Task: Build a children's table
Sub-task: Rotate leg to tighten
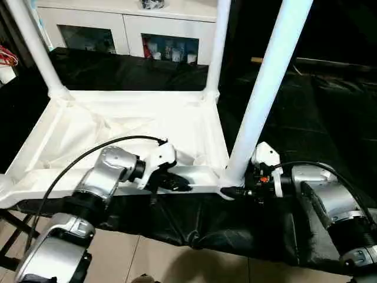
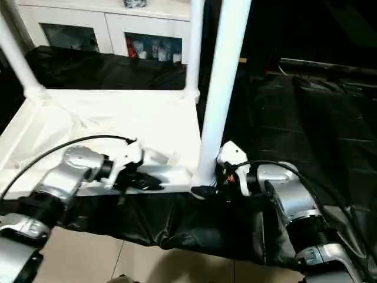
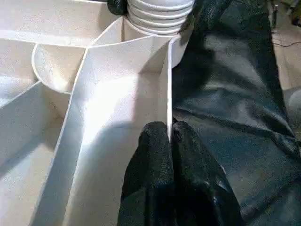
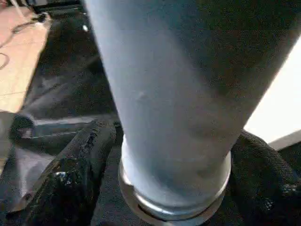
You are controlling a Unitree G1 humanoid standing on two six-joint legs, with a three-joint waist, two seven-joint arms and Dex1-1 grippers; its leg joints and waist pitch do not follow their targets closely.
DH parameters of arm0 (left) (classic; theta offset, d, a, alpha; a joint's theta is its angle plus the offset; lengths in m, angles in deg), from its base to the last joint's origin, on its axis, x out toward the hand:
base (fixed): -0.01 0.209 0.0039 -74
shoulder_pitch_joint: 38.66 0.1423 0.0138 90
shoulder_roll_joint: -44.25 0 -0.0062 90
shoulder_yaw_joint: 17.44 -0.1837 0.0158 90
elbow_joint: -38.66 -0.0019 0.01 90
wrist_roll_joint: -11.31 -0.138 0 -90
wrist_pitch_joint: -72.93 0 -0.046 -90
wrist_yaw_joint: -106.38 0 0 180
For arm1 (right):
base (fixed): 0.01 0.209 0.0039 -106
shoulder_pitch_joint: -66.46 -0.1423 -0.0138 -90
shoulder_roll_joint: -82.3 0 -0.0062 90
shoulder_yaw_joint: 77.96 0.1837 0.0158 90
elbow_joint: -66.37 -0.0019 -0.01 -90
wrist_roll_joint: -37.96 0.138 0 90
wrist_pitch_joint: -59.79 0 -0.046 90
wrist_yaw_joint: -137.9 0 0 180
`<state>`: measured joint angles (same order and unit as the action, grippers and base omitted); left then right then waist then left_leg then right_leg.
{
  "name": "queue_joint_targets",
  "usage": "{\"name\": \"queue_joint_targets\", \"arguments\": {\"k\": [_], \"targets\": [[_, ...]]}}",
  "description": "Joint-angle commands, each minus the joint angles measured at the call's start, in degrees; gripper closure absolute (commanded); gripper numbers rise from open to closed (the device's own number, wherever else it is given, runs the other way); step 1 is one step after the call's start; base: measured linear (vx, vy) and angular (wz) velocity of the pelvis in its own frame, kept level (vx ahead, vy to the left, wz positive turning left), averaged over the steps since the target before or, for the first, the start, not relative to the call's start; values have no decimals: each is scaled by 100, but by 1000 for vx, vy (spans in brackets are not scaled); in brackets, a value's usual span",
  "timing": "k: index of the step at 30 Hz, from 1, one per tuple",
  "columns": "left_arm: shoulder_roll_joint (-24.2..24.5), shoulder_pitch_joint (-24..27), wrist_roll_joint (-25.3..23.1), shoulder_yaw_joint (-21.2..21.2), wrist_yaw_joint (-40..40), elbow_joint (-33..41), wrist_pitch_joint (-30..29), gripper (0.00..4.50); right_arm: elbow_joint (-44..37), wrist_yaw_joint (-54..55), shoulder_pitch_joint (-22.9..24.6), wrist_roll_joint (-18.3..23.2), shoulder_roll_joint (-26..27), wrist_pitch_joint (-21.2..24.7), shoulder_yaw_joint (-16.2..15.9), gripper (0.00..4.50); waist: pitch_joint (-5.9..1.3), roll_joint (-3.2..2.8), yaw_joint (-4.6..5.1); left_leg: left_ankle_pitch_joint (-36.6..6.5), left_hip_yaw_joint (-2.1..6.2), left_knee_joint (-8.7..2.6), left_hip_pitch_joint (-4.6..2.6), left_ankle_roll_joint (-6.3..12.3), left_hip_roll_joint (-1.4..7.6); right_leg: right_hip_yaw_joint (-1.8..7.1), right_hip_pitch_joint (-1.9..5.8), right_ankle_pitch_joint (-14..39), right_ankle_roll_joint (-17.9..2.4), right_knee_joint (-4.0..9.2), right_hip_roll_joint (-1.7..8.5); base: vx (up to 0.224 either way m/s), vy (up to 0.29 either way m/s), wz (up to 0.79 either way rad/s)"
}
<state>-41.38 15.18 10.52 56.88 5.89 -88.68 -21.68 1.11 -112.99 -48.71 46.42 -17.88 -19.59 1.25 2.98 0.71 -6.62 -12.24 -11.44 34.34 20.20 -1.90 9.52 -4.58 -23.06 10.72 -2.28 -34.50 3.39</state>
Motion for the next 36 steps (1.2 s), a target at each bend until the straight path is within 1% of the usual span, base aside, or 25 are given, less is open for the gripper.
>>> {"name": "queue_joint_targets", "arguments": {"k": [1, 5, 6, 8, 10, 11, 12, 13, 14, 15, 16, 17, 18, 19, 20, 22, 23, 24, 26, 28, 30, 31, 33, 34, 36], "targets": [[-91, 40, 145, -135, 212, 209, -2, 450, -259, -199, 39, 29, 35, 31, -230, 116, -363, 72, -31, -336, 190, -373, -13, 556, 467, 360, 327, 727, -1268, 319, 642, 0, 0, 0], [-82, 80, 144, -150, 223, 213, 9, 450, -405, -183, 165, 55, 123, 61, -265, 153, -357, 38, -33, -376, 190, -377, -18, 544, 469, 355, 320, 749, -1256, 335, 642, 0, 0, 0], [-85, 80, 144, -154, 213, 206, 20, 450, -420, -169, 181, 58, 136, 61, -271, 166, -357, 48, -36, -409, 193, -380, -20, 517, 468, 352, 326, 797, -1252, 339, 644, 0, 0, 0], [-143, 61, 113, -139, 56, 154, 64, 450, -470, -43, 250, 68, 217, 57, -270, 170, -353, 35, -39, -465, 193, -385, -28, 474, 470, 354, 320, 885, -1241, 356, 646, 0, 0, 0], [-216, 32, 72, -112, -129, 102, 67, 450, -498, 99, 310, 83, 316, 66, -251, 174, -352, 44, -43, -474, 193, -388, -28, 440, 469, 359, 326, 904, -1210, 359, 644, 0, 0, 0], [-415, -95, -65, -9, -758, -103, 26, 450, -254, 902, 281, -120, 648, -28, -125, 176, -350, 44, -41, -491, 200, -393, -24, 422, 466, 355, 330, 941, -1197, 361, 647, 0, 0, 0], [-548, -176, -136, 64, -1162, -228, 10, 450, -53, 1456, 228, -247, 864, -68, -22, 177, -319, 39, -3, -609, 198, -408, -36, 349, 461, 356, 284, 1146, -1181, 405, 647, 0, 0, 0], [-596, -205, -160, 90, -1304, -272, 5, 450, 20, 1650, 208, -290, 938, -79, 15, 177, -310, 43, 23, -705, 205, -416, -51, 282, 443, 349, 277, 1368, -1141, 441, 652, 0, 0, 0], [-630, -226, -177, 109, -1405, -303, 1, 450, 71, 1789, 194, -320, 992, -88, 42, 178, -315, 42, 25, -859, 219, -422, -87, 154, 422, 347, 293, 1851, -1023, 502, 679, 0, 0, 0], [-855, -337, -247, 187, -1950, -433, -69, 450, 445, 2673, 55, -423, 1348, -84, 246, 178, -317, 69, 34, -844, 228, -431, -68, 115, 413, 355, 317, 2024, -913, 512, 671, 0, 0, 0], [-855, -337, -247, 187, -1950, -433, -69, 450, 445, 2673, 55, -423, 1348, -84, 246, 178, -321, 33, 37, -811, 231, -439, -74, 90, 424, 359, 300, 1981, -911, 502, 667, 0, 0, 0], [-1042, -421, -311, 222, -2364, -516, -157, 450, 705, 3342, -56, -476, 1649, -44, 399, 179, -309, 34, 75, -939, 242, -455, -83, 55, 432, 347, 284, 2063, -900, 526, 653, 0, 0, 0], [-1104, -443, -322, 224, -2468, -535, -182, 450, 784, 3571, -93, -492, 1755, -15, 452, 179, -317, 26, 93, -962, 235, -455, -100, 12, 428, 358, 268, 2041, -906, 526, 657, 0, 0, 0], [-1204, -476, -355, 249, -2727, -571, -217, 450, 899, 3830, -158, -496, 1913, -1, 496, 180, -326, 17, 100, -940, 245, -456, -92, 5, 430, 358, 286, 1939, -922, 510, 661, 0, 0, 0], [-1273, -498, -379, 267, -2915, -595, -241, 450, 978, 3998, -202, -497, 2019, 5, 523, 180, -318, 24, 116, -947, 241, -458, -77, 15, 428, 363, 286, 1903, -929, 516, 663, 0, 0, 0], [-1390, -503, -392, 268, -3084, -583, -289, 450, 1097, 4251, -277, -521, 2201, -25, 530, 180, -327, 14, 123, -934, 235, -450, -82, 48, 423, 366, 288, 1808, -937, 509, 663, 0, 0, 0], [-1450, -500, -394, 276, -3163, -573, -308, 450, 1138, 4314, -306, -535, 2285, -68, 513, 180, -332, 14, 131, -875, 235, -449, -60, 72, 419, 366, 304, 1709, -956, 494, 663, 0, 0, 0], [-1571, -484, -422, 264, -3214, -570, -284, 450, 1207, 4401, -359, -609, 2463, -192, 502, 180, -336, 35, 134, -828, 227, -441, -50, 119, 415, 367, 310, 1614, -966, 488, 660, 0, 0, 0], [-1622, -438, -439, 211, -3145, -527, -214, 450, 1203, 4322, -375, -609, 2523, -277, 502, 124, -342, 27, 128, -716, 228, -440, -37, 198, 416, 368, 325, 1510, -959, 472, 663, 0, 0, 0], [-1611, -384, -416, 159, -3005, -461, -153, 450, 1190, 4262, -387, -565, 2506, -271, 549, 108, -350, 29, 123, -612, 229, -437, -29, 263, 423, 369, 330, 1305, -1000, 439, 659, 0, 0, 0], [-1540, -289, -366, 94, -2769, -340, -58, 450, 1128, 4117, -394, -507, 2391, -250, 585, 100, -361, 23, 124, -571, 226, -430, -32, 307, 430, 369, 330, 1143, -1051, 419, 658, 0, 0, 0], [-1499, -243, -334, 69, -2651, -278, 0, 450, 1101, 4036, -397, -493, 2311, -275, 566, 74, -361, 26, 125, -546, 224, -431, -32, 329, 436, 370, 329, 1041, -1093, 409, 662, 0, 0, 0], [-1379, -151, -254, 23, -2321, -160, 99, 450, 1012, 3721, -387, -462, 2081, -306, 510, 74, -369, 21, 130, -529, 215, -419, -30, 355, 433, 369, 334, 898, -1148, 386, 656, 0, 0, 0], [-1269, -85, -201, 8, -2037, -81, 134, 450, 939, 3369, -368, -465, 1848, -358, 458, 74, -367, 35, 128, -521, 217, -414, -8, 409, 421, 360, 364, 876, -1158, 385, 661, 0, 0, 0], [-1135, -38, -181, 1, -1749, -32, 164, 450, 848, 2857, -327, -460, 1558, -428, 397, 74, -362, 21, 119, -496, 201, -401, -14, 481, 429, 368, 350, 802, -1183, 385, 659, 0, 0, 0]]}}
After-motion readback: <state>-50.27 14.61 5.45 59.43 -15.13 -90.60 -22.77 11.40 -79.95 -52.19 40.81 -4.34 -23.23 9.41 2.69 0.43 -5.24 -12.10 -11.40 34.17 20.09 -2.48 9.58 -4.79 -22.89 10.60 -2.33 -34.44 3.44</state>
